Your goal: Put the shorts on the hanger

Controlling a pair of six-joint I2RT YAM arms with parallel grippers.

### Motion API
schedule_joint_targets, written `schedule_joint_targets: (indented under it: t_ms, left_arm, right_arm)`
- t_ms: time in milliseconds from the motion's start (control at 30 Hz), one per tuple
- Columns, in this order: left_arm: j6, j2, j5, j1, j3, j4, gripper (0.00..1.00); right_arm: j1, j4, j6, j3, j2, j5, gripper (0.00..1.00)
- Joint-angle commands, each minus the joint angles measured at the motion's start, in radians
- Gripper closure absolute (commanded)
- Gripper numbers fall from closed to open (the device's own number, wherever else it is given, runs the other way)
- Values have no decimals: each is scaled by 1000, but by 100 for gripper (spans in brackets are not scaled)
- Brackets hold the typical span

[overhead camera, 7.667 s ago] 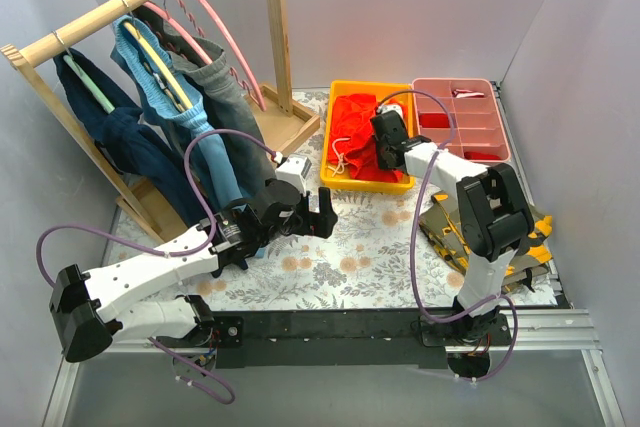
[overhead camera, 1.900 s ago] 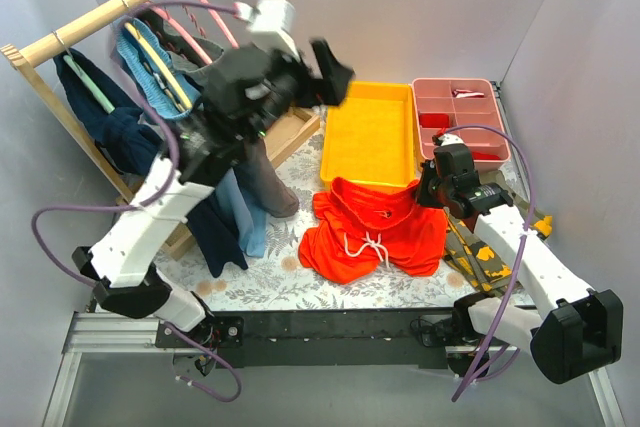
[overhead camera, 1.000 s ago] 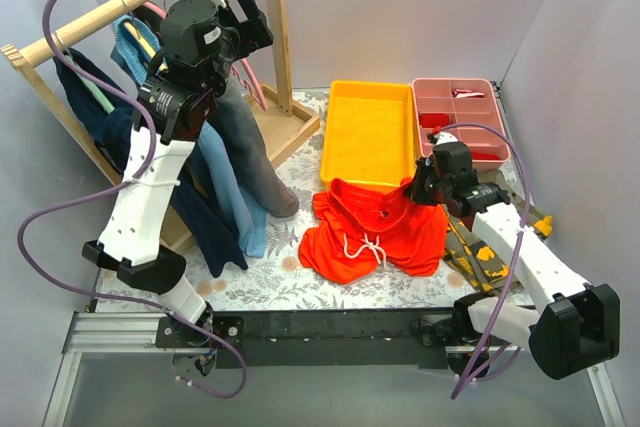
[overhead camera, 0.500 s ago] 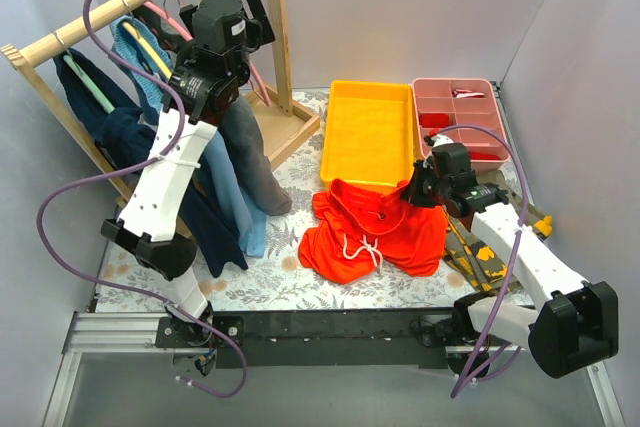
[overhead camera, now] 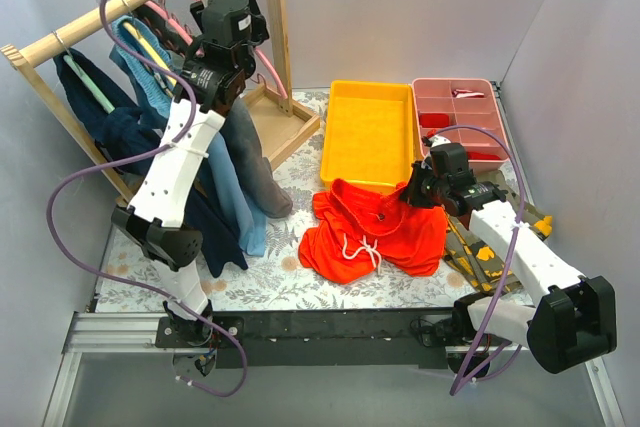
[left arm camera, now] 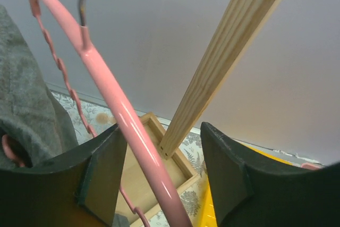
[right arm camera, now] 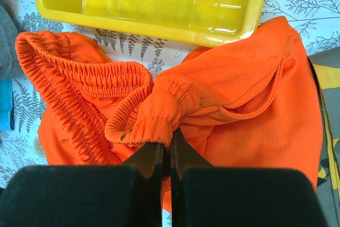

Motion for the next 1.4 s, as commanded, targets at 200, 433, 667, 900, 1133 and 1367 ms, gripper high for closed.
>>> schedule_joint_targets:
  t_ms: [200, 433, 667, 900, 1133, 1367]
  left_arm:
    - [19, 17, 89, 7, 52, 57, 80]
    - [39, -15, 184, 7, 54, 131, 90]
    - [-36, -81, 314, 7, -17, 133, 92]
    - [-114, -164, 420, 5, -103, 137, 93]
    - [-200, -214, 540, 5, -153, 111, 94]
    - [-232, -338, 711, 5, -348, 131, 96]
  right_arm:
    - [-2, 39, -6, 15, -6, -26, 99]
    - [-2, 39, -6, 19, -1, -28, 99]
    - [-2, 42, -2, 25, 3, -32, 99]
    - [-2, 39, -3, 25, -3, -22, 99]
    - [-2, 25, -9, 30, -17, -3, 99]
    - [-2, -10, -31, 35, -37, 60, 99]
